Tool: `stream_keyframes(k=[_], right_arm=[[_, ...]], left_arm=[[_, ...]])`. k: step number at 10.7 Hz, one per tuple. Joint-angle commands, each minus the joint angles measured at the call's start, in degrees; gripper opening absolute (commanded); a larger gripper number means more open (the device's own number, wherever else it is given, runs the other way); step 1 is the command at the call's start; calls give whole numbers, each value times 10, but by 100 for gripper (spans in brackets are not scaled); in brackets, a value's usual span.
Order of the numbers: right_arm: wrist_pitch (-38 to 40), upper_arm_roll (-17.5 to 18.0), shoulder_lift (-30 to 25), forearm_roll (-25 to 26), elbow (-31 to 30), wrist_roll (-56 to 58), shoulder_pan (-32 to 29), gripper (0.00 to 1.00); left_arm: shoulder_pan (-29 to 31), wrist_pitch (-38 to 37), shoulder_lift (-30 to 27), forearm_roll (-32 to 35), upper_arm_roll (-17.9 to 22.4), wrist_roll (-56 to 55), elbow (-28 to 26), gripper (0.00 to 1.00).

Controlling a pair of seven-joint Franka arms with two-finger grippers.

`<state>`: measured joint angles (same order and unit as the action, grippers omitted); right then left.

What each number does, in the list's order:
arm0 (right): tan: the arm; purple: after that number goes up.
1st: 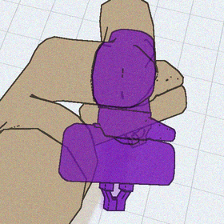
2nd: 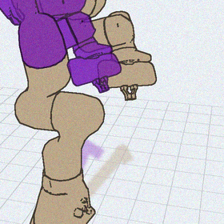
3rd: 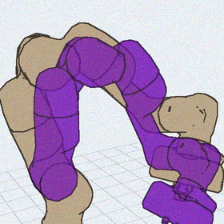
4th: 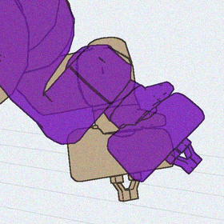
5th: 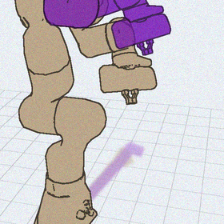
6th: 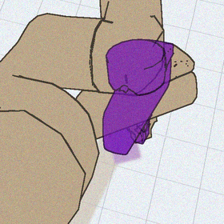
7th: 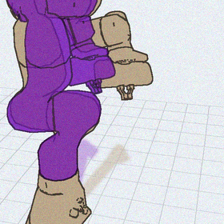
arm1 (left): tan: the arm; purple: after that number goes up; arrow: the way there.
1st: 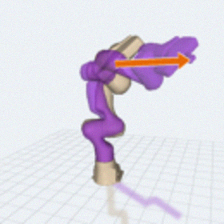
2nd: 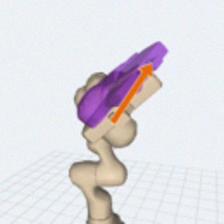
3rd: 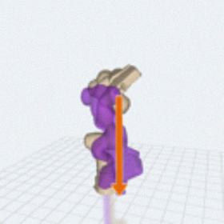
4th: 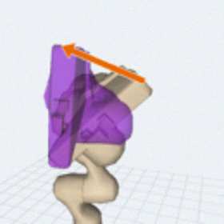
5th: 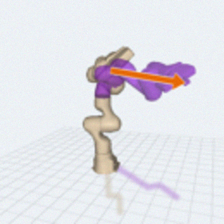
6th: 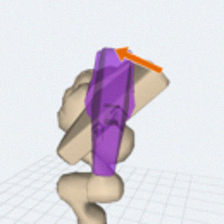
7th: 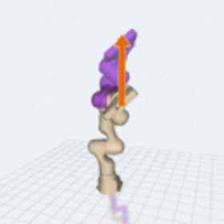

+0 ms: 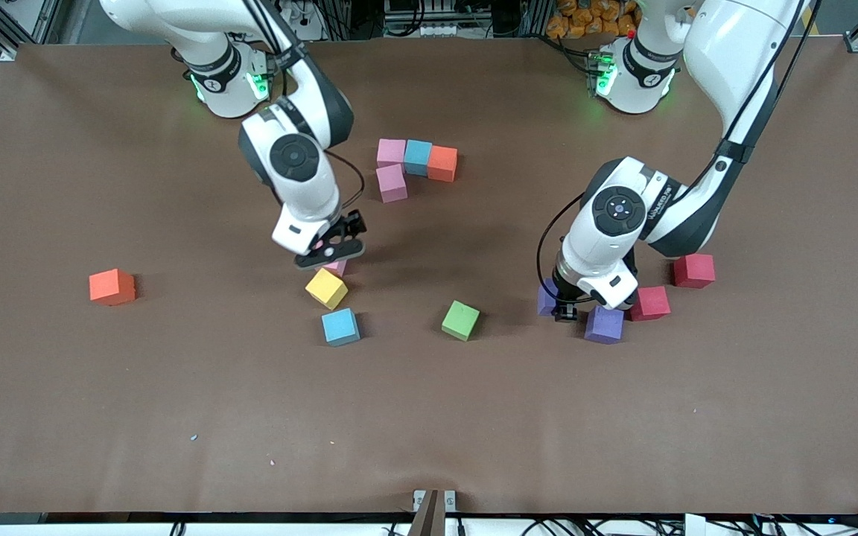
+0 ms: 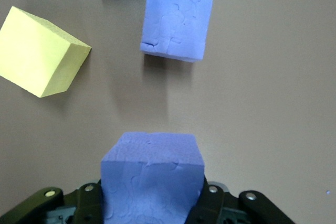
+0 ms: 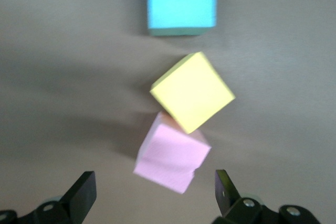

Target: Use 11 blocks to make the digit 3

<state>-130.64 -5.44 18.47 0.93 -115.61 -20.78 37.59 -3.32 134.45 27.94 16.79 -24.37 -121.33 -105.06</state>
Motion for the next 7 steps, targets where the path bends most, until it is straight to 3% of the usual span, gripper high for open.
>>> stream_keyframes(k=[1, 3, 7], right_arm=[[-15, 4, 37, -1, 15, -108, -16, 100], [-19, 4, 48, -1, 7, -187, -15, 100], [-80, 4, 68, -1, -18, -191, -24, 98]], left_arm=[[10, -19, -3, -21, -2, 8, 10, 0], [11, -23, -3, -25, -2, 8, 15, 0], [18, -30, 1, -29, -2, 9, 18, 0]])
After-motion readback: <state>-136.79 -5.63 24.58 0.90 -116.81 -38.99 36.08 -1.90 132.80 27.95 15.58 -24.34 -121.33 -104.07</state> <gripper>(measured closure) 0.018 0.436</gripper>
